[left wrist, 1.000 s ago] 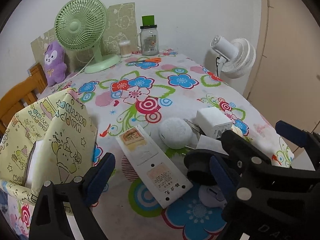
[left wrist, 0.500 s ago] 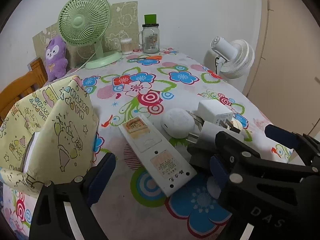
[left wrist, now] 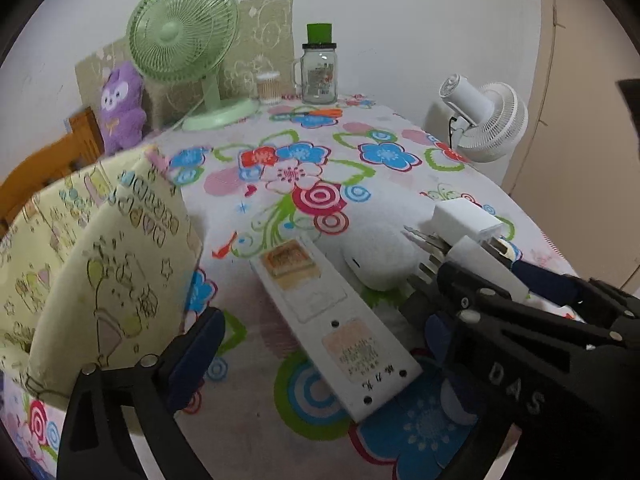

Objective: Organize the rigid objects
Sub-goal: 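Grasp the white power strip with the left tool while the right tool grasps the white power bank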

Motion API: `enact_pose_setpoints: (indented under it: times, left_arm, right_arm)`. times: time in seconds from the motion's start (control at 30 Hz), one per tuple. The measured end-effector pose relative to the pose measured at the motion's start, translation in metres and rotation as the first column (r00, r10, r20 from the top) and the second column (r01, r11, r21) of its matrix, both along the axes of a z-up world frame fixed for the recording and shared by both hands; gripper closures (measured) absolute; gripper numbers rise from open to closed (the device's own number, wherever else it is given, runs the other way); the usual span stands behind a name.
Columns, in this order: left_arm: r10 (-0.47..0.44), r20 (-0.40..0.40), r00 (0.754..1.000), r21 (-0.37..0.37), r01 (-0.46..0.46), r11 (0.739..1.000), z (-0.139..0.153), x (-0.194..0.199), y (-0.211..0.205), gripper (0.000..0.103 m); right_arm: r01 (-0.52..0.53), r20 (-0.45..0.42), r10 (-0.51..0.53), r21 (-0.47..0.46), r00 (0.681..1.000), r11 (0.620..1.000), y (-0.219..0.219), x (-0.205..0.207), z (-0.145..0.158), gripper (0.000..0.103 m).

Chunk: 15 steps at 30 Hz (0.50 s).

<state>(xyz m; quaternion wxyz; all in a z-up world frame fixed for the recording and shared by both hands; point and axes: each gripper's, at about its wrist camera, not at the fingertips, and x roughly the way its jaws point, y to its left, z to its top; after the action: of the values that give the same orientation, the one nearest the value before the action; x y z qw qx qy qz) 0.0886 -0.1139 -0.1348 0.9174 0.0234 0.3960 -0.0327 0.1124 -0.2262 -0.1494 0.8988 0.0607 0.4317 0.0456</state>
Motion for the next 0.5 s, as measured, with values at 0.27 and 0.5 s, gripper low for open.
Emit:
enact_pose_setpoints:
  times: [0.27, 0.5]
  left_arm:
    - [0.002, -0.010, 1.000, 0.003, -0.002, 1.000, -0.0003, 0.0033, 0.0014, 0.000]
    - [-0.019, -0.028, 0.999, -0.011, 0.019, 1.000, -0.0015, -0.0011, 0.0022, 0.013]
  right_arm:
    - [0.000, -0.030, 0.003, 0.102, 1.000, 0.995, -0.0049, 0.0049, -0.0056, 0.062]
    - [0.006, -0.024, -0.004, 0.106, 1.000, 0.994, -0.0056, 0.0013, -0.0013, 0.067]
